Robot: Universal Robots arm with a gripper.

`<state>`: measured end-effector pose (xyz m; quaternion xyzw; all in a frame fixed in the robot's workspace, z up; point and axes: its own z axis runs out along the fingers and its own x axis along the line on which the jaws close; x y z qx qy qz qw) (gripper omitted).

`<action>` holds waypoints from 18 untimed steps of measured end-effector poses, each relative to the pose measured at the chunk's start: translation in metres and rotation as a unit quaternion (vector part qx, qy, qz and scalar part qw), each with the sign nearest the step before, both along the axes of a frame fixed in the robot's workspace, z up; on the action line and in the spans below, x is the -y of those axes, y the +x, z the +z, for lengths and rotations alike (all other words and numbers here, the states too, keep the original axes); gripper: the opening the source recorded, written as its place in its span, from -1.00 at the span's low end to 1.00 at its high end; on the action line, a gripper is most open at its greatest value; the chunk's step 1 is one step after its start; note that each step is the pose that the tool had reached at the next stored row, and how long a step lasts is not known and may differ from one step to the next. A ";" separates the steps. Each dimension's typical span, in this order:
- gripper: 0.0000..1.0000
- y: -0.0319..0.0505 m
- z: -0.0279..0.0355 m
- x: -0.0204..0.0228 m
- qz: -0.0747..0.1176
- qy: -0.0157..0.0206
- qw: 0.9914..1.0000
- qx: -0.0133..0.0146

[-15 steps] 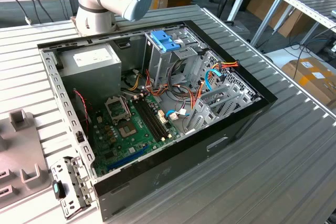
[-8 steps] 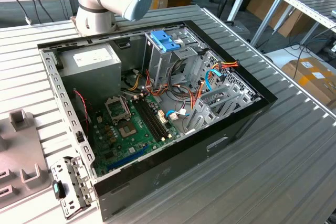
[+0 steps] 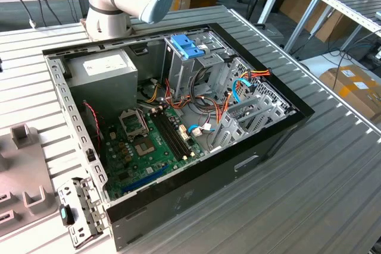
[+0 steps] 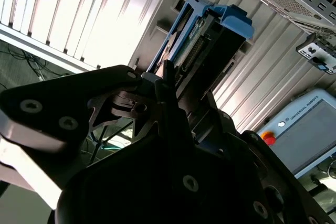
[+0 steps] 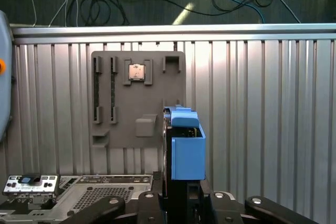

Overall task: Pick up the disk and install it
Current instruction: 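Pick up the disk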

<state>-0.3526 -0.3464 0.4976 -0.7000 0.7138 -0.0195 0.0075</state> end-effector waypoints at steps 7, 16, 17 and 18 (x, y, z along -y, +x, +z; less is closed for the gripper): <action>-0.30 0.0131 0.0000 0.0000 0.000 0.000 1.000 0.000; -0.30 0.0195 0.0000 0.0000 0.000 0.000 1.000 0.000; -0.30 0.0198 0.0000 0.0000 0.000 0.000 1.000 0.000; -0.30 0.0203 0.0000 0.0000 0.000 0.000 1.000 0.000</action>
